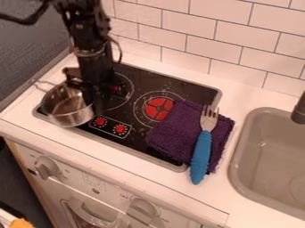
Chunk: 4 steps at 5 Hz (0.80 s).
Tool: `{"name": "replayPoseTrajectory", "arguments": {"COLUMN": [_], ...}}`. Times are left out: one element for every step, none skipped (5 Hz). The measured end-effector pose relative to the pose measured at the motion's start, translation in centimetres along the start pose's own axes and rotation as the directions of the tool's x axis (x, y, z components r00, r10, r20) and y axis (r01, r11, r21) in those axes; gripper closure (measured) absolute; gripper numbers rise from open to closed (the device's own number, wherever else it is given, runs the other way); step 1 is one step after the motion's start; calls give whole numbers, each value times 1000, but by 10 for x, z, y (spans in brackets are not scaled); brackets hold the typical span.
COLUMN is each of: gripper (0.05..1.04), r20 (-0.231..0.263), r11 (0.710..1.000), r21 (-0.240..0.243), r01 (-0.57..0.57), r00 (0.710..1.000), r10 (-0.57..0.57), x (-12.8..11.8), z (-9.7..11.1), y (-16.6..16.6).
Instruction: Move the silver pot to the bottom of the left side burner.
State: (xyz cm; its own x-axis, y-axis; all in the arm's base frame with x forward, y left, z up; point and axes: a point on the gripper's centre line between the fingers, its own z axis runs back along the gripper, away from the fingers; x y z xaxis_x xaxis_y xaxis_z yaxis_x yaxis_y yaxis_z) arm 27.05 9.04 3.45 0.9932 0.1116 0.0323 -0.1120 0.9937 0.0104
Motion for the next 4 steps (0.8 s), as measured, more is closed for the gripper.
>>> {"name": "replayPoseTrajectory", "arguments": {"gripper": [1006,970,785,507], "r20": [-28,-36,-41,-3], "r11": [1000,999,999,999], "r21": [-13,-25,-30,-10], "r01": [12,32,32,38], "r00": [1000,999,999,999], "r10": [-13,-33,-33,-38], "x": [-3,-4,-6,-5], "z": [-12,-16,-16,-3], "y": [5,9,13,11]}}
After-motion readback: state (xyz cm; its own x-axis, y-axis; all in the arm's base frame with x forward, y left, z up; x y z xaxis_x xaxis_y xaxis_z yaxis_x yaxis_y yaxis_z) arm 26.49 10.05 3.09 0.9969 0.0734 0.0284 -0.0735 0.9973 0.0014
